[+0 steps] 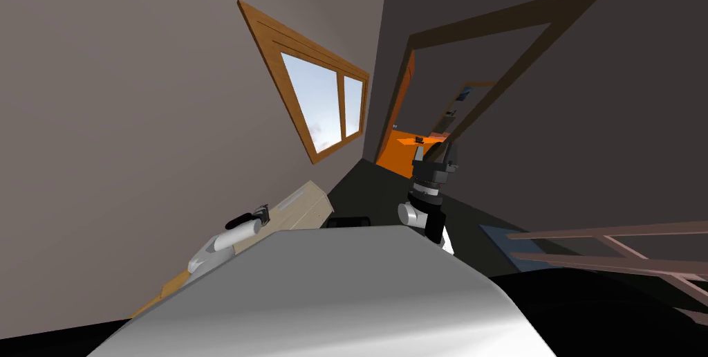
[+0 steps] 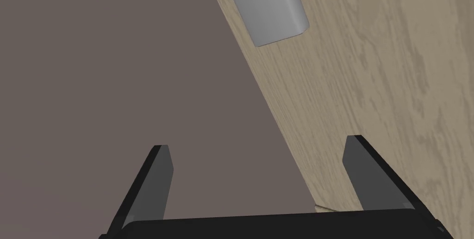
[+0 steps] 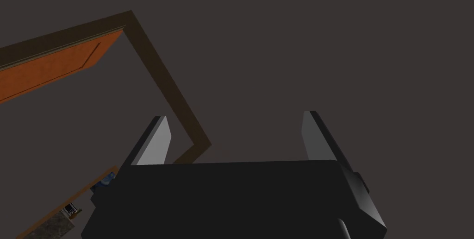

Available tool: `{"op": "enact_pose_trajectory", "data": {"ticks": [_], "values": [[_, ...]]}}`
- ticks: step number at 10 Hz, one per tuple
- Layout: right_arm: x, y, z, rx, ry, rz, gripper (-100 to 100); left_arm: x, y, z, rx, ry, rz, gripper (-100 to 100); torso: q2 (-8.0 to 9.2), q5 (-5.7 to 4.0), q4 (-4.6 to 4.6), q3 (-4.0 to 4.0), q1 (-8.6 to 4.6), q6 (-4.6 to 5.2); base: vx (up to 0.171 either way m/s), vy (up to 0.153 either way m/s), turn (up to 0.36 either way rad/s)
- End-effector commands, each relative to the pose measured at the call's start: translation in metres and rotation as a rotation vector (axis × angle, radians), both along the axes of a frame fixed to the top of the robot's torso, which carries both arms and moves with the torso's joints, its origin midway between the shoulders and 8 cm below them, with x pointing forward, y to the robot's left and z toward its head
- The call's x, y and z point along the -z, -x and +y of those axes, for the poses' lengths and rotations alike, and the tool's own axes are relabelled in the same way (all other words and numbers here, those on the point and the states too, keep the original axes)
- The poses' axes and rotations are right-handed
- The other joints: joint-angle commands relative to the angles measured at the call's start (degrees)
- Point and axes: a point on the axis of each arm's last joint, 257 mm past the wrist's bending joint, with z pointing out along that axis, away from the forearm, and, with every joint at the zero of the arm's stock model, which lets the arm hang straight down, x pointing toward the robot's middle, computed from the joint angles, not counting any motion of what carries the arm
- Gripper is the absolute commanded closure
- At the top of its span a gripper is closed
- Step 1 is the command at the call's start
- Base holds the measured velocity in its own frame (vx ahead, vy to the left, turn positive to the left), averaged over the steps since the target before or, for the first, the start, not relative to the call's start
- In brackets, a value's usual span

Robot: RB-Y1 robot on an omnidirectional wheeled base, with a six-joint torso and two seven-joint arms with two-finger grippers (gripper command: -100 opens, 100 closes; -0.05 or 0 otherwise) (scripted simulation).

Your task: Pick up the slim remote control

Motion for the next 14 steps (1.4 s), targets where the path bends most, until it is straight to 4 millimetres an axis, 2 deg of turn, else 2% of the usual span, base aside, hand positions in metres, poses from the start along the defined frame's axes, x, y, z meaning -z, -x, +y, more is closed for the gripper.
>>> {"op": "enact_pose_trajectory", "data": {"ticks": [1,2,6,8,11,12,14], "values": [[0.0,0.0,0.0,0.0,0.0,0.0,0,0.009,0.008,0.004,-0.019,0.011,0.021,-100,0.0,0.0,0.0,0.0,0.0,0.0,-0.005,0.021,0.002],[0.0,0.0,0.0,0.0,0.0,0.0,0,0.009,0.008,0.004,-0.019,0.011,0.021,-100,-0.01,-0.01,0.0,0.0,-0.05,-0.01,-0.004,0.002,0.011],[0.0,0.0,0.0,0.0,0.0,0.0,0,0.031,0.044,0.016,-0.147,0.103,0.094,-100,-0.02,0.01,0.01,-0.01,0.06,0.06,-0.006,0.039,-0.25],[0.0,0.0,0.0,0.0,0.0,0.0,0,0.036,0.054,0.019,-0.202,0.145,0.112,-100,-0.01,0.01,0.0,-0.01,0.0,-0.03,-0.004,0.029,-0.145],[0.0,0.0,0.0,0.0,0.0,0.0,0,0.052,0.081,0.019,-0.281,0.2,0.16,-100,-0.04,0.01,0.0,-0.02,0.05,0.06,-0.002,0.047,-0.219],[0.0,0.0,0.0,0.0,0.0,0.0,0,0.053,0.082,0.019,-0.283,0.201,0.163,-100,-0.05,0.02,-0.01,-0.02,0.06,-0.03,-0.004,0.026,0.041],[0.0,0.0,0.0,0.0,0.0,0.0,0,0.06,0.096,0.017,-0.387,0.285,0.18,-100,-0.02,0.0,0.0,-0.01,0.01,0.05,-0.015,0.056,-0.339]]}}
